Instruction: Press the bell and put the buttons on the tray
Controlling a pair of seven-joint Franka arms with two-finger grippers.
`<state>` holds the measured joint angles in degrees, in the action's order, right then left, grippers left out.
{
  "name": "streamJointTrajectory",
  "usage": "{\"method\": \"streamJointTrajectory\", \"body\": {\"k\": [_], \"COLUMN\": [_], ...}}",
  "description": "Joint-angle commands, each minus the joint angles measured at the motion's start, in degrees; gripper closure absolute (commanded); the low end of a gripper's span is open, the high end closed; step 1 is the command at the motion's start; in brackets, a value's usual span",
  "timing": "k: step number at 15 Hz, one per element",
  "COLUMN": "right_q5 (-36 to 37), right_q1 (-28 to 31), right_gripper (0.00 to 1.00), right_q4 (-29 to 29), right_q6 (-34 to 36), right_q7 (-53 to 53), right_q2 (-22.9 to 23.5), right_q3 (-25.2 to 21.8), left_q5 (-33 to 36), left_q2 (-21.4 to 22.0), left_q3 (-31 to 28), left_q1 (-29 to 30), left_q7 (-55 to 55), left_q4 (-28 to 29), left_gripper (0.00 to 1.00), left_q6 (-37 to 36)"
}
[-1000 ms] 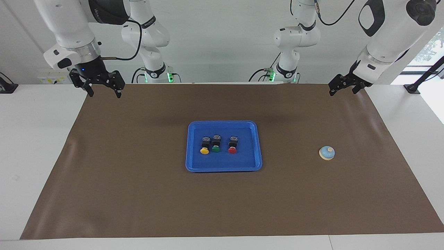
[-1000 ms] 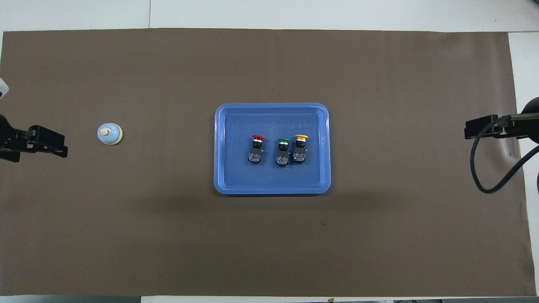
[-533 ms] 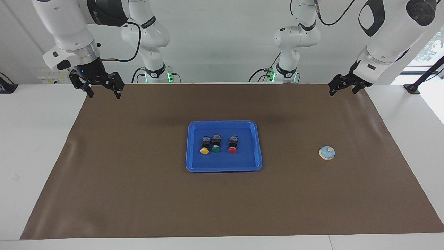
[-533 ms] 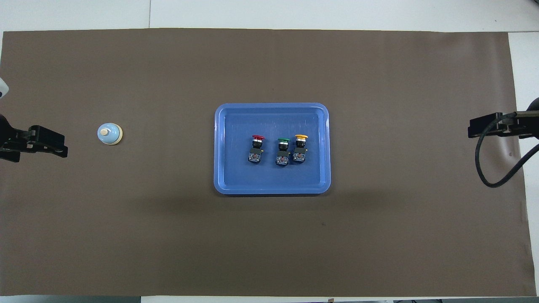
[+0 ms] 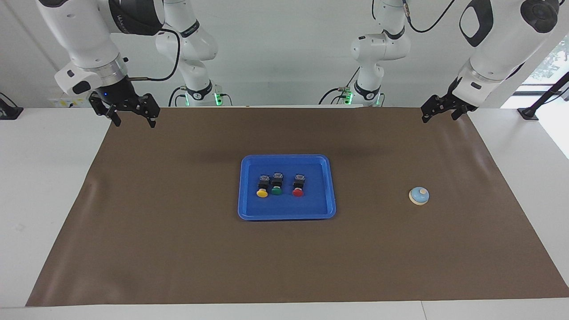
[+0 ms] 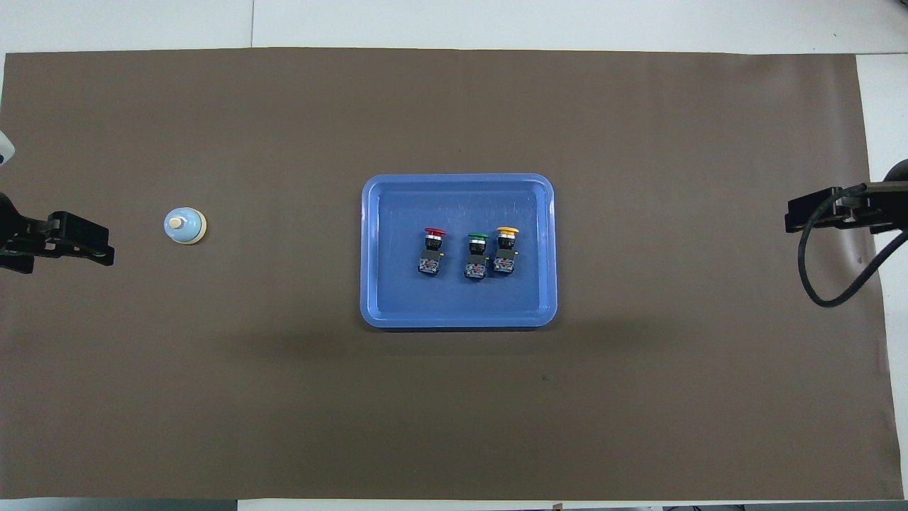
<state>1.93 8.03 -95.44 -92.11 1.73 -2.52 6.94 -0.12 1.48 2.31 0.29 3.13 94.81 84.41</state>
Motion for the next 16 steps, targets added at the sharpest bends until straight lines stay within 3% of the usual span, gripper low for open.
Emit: {"method": "streamJointTrajectory", "body": {"k": [1, 16], "right_q5": [-0.78, -3.33], "right_q1": [0.85, 0.14], "right_gripper": [0.0, 0.0], "right_q4": [-0.1, -0.63], "right_q6": [0.7, 4.66], "right_q7": [-0.76, -0.68], "right_q2": [-0.21, -0.82], "right_q3": [0.53, 0.7], "left_q5": [0.74, 0.74], "left_q2": [0.89, 0.89], "left_q3": [-0.2, -0.2], "left_q1": [-0.29, -0.29], "left_q7": [0.48, 0.48], "left_q4": [0.2, 0.29], "left_gripper": [0.0, 0.0], "left_q6": [-0.65, -0.65]}}
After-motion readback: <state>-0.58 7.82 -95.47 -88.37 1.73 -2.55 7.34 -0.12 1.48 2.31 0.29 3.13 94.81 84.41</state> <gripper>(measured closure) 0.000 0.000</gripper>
